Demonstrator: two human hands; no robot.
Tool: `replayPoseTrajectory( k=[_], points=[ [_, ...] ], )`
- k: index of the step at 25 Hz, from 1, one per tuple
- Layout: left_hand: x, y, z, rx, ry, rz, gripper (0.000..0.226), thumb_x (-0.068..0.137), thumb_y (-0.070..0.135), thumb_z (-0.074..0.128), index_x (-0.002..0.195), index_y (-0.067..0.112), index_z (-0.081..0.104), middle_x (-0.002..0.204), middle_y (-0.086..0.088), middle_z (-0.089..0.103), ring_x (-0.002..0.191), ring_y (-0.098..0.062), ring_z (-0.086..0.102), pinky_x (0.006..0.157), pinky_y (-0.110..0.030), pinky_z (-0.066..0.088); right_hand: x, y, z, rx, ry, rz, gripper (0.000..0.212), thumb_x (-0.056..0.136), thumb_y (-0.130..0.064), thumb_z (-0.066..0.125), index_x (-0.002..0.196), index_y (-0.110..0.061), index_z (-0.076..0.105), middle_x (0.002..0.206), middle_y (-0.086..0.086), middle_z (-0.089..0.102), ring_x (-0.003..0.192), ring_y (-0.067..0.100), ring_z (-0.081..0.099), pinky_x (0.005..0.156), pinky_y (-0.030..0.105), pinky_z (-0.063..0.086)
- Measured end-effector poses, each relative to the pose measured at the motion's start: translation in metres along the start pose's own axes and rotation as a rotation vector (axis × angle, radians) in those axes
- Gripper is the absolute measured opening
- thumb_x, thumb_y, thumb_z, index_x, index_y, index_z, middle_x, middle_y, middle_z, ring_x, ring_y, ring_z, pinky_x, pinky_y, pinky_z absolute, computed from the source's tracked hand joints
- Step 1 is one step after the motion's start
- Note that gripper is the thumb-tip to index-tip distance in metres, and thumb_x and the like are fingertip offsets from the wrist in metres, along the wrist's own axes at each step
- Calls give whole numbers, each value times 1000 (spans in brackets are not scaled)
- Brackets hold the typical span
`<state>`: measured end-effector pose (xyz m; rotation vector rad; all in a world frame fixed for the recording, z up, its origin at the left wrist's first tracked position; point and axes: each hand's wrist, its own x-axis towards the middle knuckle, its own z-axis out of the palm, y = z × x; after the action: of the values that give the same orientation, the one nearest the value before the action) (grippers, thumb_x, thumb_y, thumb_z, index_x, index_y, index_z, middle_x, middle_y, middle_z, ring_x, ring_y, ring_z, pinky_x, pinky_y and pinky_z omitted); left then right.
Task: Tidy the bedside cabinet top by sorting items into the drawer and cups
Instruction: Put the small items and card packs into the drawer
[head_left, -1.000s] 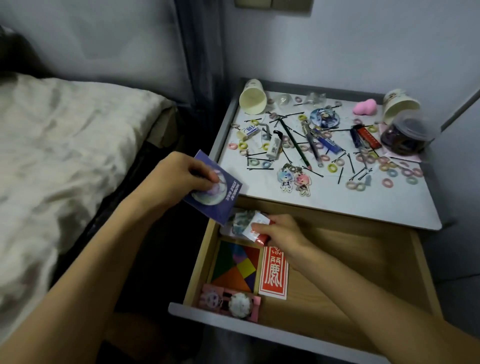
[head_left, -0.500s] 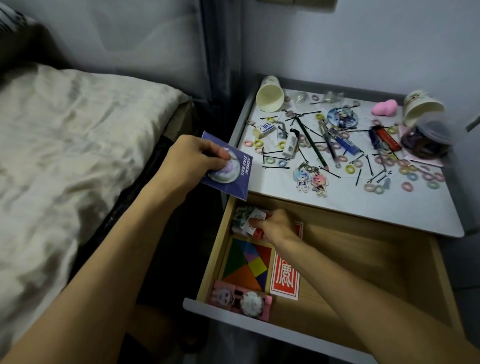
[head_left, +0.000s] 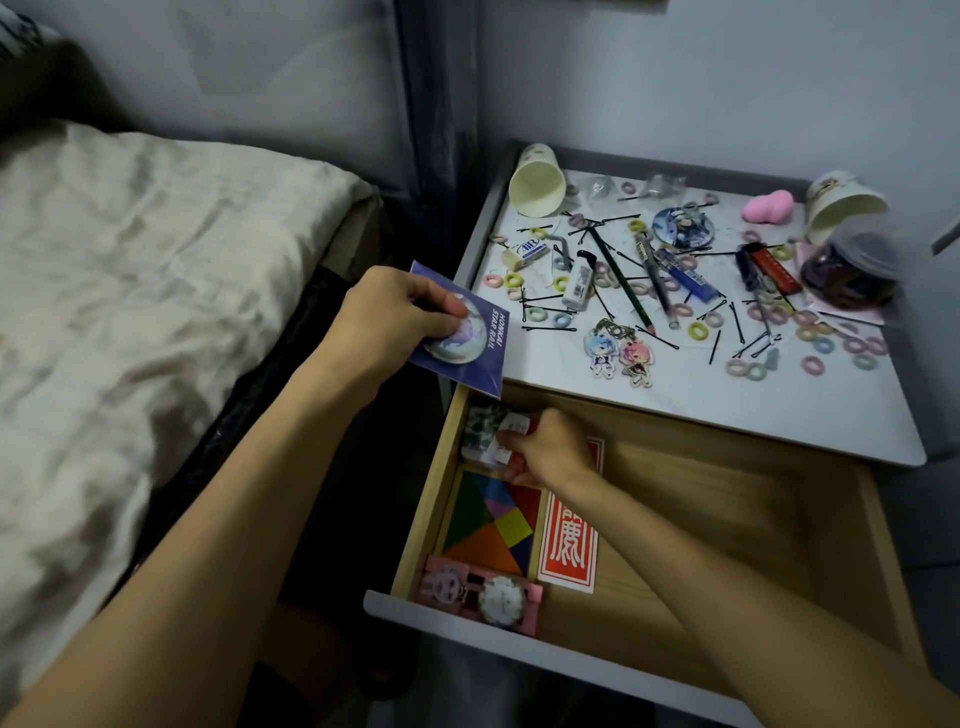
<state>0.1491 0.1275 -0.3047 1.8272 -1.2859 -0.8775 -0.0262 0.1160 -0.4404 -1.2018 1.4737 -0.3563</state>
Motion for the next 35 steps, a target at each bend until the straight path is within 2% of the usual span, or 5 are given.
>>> replayPoseTrajectory(
  k=[7, 19, 26, 31, 35],
  points=[
    [-2, 5, 5, 12, -53, -16, 10, 80, 8, 76, 80, 17, 74, 93, 2, 72, 87, -9, 67, 85, -25, 54, -10, 24, -35, 16, -11, -20, 20, 101, 0, 38, 120, -6, 42, 76, 15, 63, 57, 16, 60, 49, 19, 49],
    [-1, 2, 6, 37, -90, -8, 9, 82, 5, 73, 87, 12, 74, 94, -5, 72, 86, -13, 67, 85, -27, 55, 13, 23, -7, -43, 166, 36, 33, 94, -20, 62, 64, -5, 58, 56, 14, 61, 44, 23, 56, 49, 27, 47],
    [-1, -2, 9, 42, -131, -21, 10, 82, 3, 72, 86, 12, 75, 92, -4, 72, 87, -13, 67, 79, -22, 56, -13, 17, -21, -262, 201, -65, 42, 97, -34, 54, 68, -7, 65, 57, 10, 67, 44, 16, 61, 57, 26, 53],
    [-11, 5, 19, -35, -283, -73, 14, 81, -4, 70, 82, 10, 68, 80, -3, 68, 73, -7, 64, 56, -12, 50, -62, -4, -52, 549, -174, -107, 31, 97, -33, 54, 102, -4, 65, 81, 9, 67, 55, 12, 55, 45, 19, 38],
    [-23, 4, 37, 12, -430, -135, 11, 85, 6, 70, 90, 12, 64, 83, -2, 64, 72, -7, 65, 54, -20, 51, -72, 6, -68, 435, -214, -170, 13, 96, -18, 56, 97, -7, 64, 70, 8, 55, 52, 8, 45, 41, 14, 31]
  ],
)
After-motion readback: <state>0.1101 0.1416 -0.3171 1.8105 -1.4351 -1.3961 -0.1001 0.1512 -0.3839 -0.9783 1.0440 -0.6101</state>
